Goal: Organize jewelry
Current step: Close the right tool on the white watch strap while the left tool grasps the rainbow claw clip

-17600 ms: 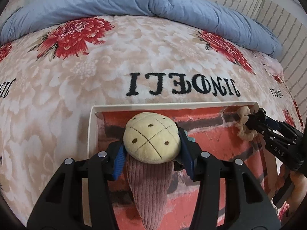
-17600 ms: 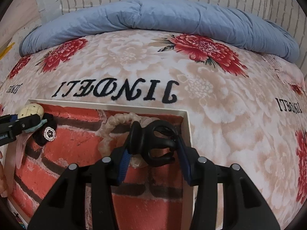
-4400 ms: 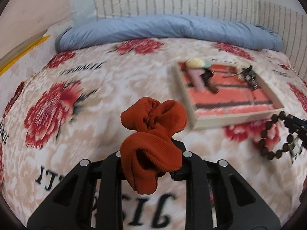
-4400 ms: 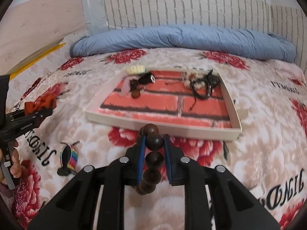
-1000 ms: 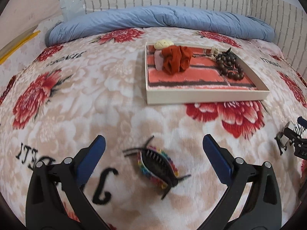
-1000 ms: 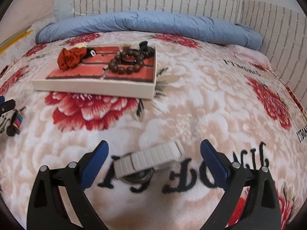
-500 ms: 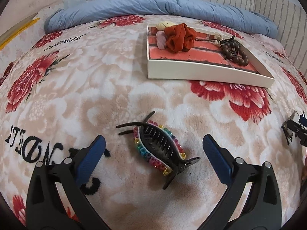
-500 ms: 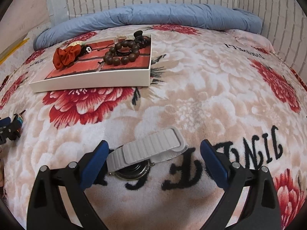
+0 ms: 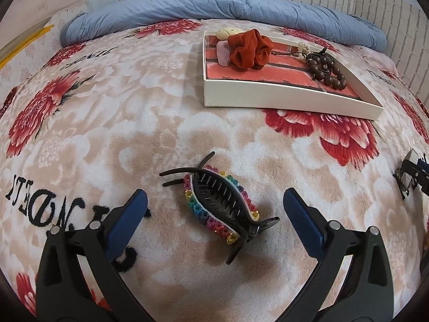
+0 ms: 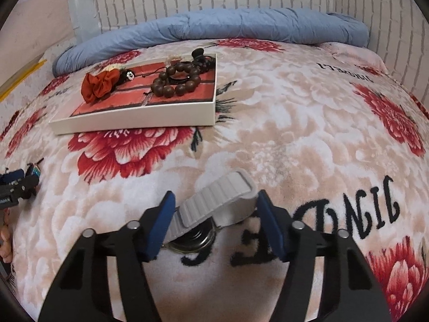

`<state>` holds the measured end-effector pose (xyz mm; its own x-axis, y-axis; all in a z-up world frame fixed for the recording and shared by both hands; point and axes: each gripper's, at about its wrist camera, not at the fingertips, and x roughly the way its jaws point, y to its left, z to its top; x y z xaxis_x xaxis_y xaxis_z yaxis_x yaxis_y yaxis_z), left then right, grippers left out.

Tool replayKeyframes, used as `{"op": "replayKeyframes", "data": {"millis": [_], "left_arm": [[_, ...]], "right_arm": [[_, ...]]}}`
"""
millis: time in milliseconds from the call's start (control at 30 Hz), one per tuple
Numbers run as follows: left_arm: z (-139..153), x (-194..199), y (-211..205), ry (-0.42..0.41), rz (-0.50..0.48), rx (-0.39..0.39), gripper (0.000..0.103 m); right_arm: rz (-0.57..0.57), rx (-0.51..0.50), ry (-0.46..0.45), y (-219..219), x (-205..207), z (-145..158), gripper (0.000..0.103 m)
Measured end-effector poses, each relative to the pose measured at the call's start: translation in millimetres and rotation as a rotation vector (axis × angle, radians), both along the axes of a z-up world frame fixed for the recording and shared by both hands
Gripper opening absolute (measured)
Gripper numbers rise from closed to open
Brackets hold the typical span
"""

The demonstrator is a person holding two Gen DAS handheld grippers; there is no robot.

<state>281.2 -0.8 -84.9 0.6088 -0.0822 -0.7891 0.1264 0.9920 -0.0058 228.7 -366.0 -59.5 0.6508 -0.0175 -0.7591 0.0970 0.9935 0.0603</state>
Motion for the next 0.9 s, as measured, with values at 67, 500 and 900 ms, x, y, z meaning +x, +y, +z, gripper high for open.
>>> {"op": "replayKeyframes", "data": {"millis": [67, 500, 900], "left_arm": [[0, 0, 0, -0.003, -0.002, 0.002, 0.098], [-3, 1, 0, 0.012, -0.012, -0.016, 0.098], [-6, 1, -9, 0.033, -0.048, 0.004, 0.080]], "right_arm": [[-0.001, 0.012, 0.001, -1, 0, -1, 0.055], [0.046, 0.000, -0.026, 7, 1, 3, 0.028], [0.057, -0.010, -0.045, 14, 0, 4, 0.017]]}}
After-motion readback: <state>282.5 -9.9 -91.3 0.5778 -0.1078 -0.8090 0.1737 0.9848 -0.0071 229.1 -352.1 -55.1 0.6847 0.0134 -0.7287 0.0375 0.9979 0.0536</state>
